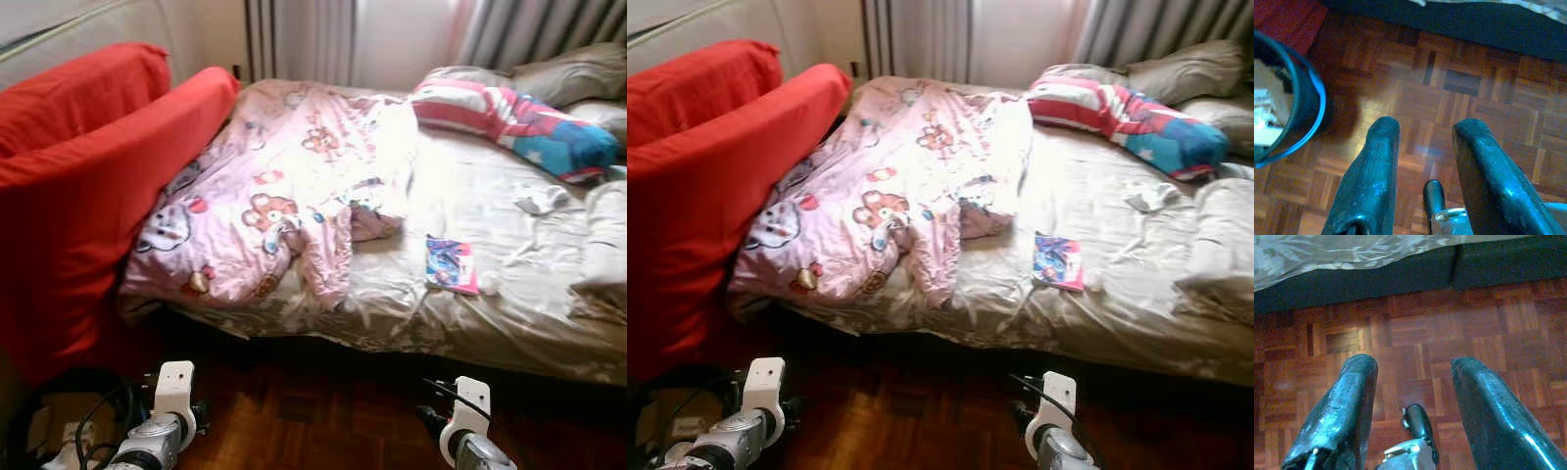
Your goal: Clean up the room
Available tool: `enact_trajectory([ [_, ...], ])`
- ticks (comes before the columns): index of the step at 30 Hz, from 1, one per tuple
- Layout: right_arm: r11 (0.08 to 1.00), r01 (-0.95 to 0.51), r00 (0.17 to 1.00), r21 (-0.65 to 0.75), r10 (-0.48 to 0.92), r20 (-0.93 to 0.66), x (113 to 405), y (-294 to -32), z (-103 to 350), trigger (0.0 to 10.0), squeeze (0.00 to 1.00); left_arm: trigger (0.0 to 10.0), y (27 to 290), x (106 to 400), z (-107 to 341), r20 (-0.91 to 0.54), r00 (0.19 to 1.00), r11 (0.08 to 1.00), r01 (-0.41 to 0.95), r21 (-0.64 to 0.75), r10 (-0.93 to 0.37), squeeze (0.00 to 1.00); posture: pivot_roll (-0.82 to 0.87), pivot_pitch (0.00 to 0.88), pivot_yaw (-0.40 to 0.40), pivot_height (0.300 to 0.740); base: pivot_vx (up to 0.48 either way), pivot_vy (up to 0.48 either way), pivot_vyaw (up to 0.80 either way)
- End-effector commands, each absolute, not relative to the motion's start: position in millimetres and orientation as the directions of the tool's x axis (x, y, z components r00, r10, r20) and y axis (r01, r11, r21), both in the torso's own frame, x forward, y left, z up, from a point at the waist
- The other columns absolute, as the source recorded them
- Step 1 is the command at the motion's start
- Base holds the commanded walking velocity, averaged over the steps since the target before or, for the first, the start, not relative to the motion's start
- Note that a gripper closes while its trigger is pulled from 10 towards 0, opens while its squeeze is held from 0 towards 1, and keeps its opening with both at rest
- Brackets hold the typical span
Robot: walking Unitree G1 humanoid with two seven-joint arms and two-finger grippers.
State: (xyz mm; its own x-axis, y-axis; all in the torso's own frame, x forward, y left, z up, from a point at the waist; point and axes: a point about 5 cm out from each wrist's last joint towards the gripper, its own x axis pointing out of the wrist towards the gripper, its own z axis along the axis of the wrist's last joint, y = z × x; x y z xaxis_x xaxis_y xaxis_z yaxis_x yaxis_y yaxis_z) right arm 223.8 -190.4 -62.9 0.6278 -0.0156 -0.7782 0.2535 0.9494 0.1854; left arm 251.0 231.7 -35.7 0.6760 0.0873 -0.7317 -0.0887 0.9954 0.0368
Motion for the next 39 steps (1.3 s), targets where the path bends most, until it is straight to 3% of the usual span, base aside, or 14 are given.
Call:
enact_trajectory([
  [1, 0.950, 0.259, 0.620, 0.173, -0.026, -0.784, 221.3, -192.8, -64.1, 10.0, 0.00, 10.0, 231.5, 251.2, -35.7, -0.733, 0.674, 0.995, -0.096, 0.033, 0.089, 0.00, 0.04, 0.000, -0.016, 0.730, 0.000, 0.000, -0.77],
  [11, 0.956, 0.247, 0.614, 0.160, -0.026, -0.789, 221.2, -193.5, -64.1, 10.0, 0.00, 10.0, 231.2, 251.3, -35.8, -0.733, 0.674, 0.995, -0.095, 0.034, 0.090, 0.00, 0.04, 0.000, -0.016, 0.730, 0.000, 0.000, -0.72],
  [27, 0.959, 0.236, 0.622, 0.155, -0.026, -0.783, 222.3, -193.7, -63.3, 10.0, 0.00, 10.0, 231.3, 251.5, -35.6, -0.733, 0.674, 0.995, -0.098, 0.034, 0.091, 0.00, 0.04, 0.000, -0.016, 0.730, 0.000, 0.000, 0.00],
  [39, 0.959, 0.230, 0.635, 0.164, -0.020, -0.772, 223.1, -193.5, -62.6, 10.0, 0.00, 10.0, 231.3, 251.4, -35.6, -0.732, 0.675, 0.995, -0.094, 0.037, 0.091, 0.00, 0.04, 0.000, -0.017, 0.730, 0.252, 0.000, -0.19],
])
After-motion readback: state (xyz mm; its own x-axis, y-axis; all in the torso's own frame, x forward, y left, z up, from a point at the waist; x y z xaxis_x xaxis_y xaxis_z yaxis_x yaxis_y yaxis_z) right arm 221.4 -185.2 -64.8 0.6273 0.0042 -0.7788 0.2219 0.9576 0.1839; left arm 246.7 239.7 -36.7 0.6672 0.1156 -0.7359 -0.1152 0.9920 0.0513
